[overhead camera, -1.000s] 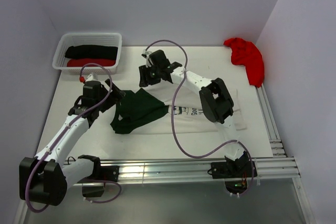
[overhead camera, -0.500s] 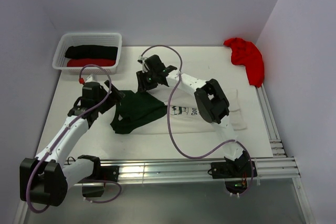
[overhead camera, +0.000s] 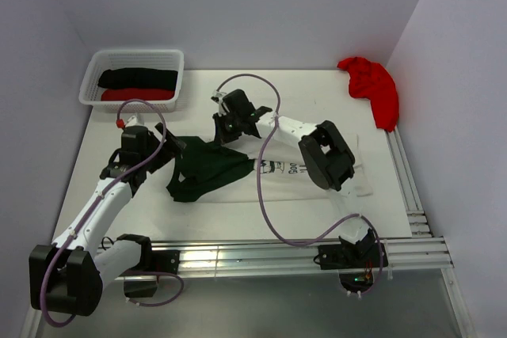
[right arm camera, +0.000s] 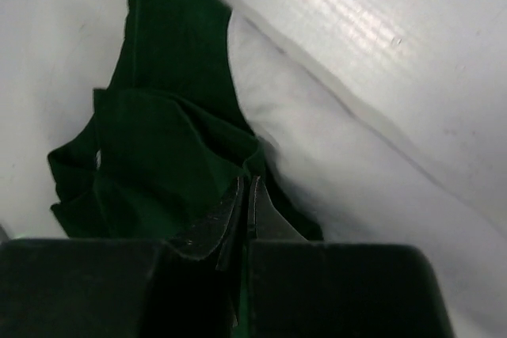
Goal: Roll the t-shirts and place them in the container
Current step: Fold the tshirt
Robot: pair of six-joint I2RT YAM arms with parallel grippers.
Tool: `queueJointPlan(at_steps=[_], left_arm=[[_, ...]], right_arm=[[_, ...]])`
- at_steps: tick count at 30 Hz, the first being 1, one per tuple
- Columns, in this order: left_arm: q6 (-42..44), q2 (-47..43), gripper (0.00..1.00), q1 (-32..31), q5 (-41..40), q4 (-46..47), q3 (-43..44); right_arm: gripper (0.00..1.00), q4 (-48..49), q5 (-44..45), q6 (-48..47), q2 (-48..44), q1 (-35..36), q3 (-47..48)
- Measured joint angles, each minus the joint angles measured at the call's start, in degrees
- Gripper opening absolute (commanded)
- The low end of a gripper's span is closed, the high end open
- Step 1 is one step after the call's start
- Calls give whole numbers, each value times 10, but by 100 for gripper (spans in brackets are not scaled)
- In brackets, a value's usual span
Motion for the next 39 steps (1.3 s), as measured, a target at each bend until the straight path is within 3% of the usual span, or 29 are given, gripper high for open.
queueJointPlan(at_steps=[12,22,33,39], left_arm=[[8,14,89,0,28,2,-17],[11,31,89,1,51,7,-19],[20,60,86,0,94,21,-19],[19,96,86,-4,105,43,-19]], right_arm=[[0,81,-32,6,-198,5,-206],[0,118,-46,13,-261,6,-355],[0,148,-57,15,-344,6,-432],[7,151,-57,16,-374,6,-482]])
